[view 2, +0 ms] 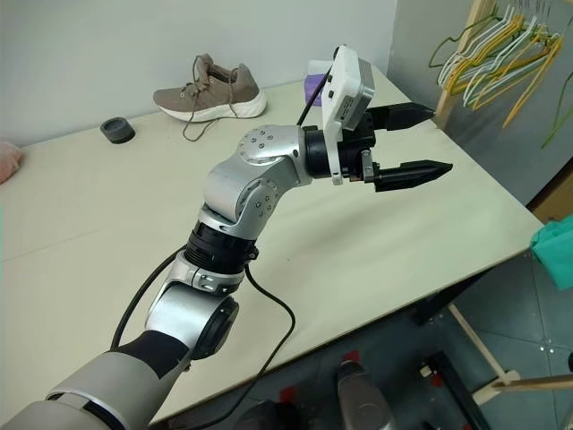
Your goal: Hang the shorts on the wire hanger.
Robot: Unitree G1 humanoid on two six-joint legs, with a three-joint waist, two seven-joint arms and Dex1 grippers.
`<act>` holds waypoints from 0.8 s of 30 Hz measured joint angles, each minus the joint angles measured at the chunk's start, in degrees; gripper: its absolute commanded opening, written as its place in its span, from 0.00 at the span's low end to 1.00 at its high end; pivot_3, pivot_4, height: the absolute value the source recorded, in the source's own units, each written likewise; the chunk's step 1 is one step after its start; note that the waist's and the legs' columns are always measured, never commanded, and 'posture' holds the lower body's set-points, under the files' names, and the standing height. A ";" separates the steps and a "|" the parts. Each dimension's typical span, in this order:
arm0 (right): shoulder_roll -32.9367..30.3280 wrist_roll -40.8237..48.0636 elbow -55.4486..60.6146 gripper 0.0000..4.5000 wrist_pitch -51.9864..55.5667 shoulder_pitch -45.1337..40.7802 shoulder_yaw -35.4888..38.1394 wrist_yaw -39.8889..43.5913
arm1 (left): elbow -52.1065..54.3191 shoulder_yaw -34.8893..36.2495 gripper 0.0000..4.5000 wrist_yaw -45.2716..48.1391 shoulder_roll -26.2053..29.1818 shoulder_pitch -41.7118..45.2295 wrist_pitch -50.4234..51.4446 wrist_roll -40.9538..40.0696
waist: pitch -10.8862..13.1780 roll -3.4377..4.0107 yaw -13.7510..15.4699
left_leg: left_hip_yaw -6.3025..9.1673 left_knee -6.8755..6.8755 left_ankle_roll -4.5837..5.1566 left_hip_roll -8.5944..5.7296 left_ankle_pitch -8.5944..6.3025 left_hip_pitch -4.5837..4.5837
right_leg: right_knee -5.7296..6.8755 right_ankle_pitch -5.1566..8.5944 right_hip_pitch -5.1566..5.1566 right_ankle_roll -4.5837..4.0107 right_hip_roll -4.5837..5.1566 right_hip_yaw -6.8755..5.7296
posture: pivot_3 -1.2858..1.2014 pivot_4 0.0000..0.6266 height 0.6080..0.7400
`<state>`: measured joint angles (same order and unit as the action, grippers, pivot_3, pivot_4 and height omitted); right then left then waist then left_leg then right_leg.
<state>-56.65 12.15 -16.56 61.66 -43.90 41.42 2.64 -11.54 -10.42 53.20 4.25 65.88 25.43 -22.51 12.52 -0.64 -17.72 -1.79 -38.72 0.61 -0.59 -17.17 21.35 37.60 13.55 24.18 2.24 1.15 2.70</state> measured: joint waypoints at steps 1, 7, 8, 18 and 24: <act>0.12 -0.31 0.50 1.00 -0.85 0.19 0.00 -0.76 | 0.00 0.00 1.00 0.01 0.07 0.00 -0.06 0.04 | 0.00 0.00 0.00 | -0.01 0.00 0.00 0.00 0.00 0.00 | 0.00 0.00 0.00 0.00 0.00 0.01 | 0.36 0.32 1.00; 0.18 -4.82 2.63 1.00 -9.06 1.88 -1.12 -6.52 | 0.00 -0.01 1.00 0.12 0.11 -0.01 -0.85 0.37 | -0.01 0.02 -0.04 | -0.03 0.00 0.00 0.00 -0.01 0.00 | 0.00 0.00 0.02 0.01 0.00 0.04 | 0.36 0.32 1.00; 0.18 -5.53 3.20 1.00 -10.76 2.17 -1.39 -7.14 | 0.00 -0.03 1.00 0.13 0.11 -0.01 -0.89 0.42 | -0.02 0.03 -0.08 | -0.04 0.01 -0.01 0.00 0.00 -0.01 | 0.00 0.00 0.02 0.01 0.00 0.04 | 0.36 0.32 1.00; 4.37 -6.33 11.91 1.00 -18.70 5.46 -4.74 -5.60 | 0.01 -0.40 1.00 0.31 0.30 -0.03 -0.96 1.28 | -0.02 0.04 -0.01 | -0.04 -0.01 -0.04 0.00 0.00 -0.01 | 0.00 -0.01 0.02 0.03 -0.01 0.05 | 0.36 0.31 1.00; 4.36 -6.37 16.73 1.00 -29.55 8.09 -8.09 -1.11 | 0.01 -0.42 1.00 -0.03 0.70 -0.14 -1.22 1.75 | -0.03 0.04 -0.11 | -0.02 0.00 -0.02 0.01 -0.01 -0.03 | 0.00 -0.01 0.02 0.03 -0.02 0.03 | 0.37 0.31 1.00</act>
<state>-52.29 5.79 0.17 32.11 -35.81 33.33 1.53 -11.53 -10.85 53.17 4.95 65.74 24.21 -20.75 12.50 -0.60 -17.82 -1.81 -38.72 0.60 -0.58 -17.18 21.33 37.60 13.54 24.19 2.28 1.13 2.73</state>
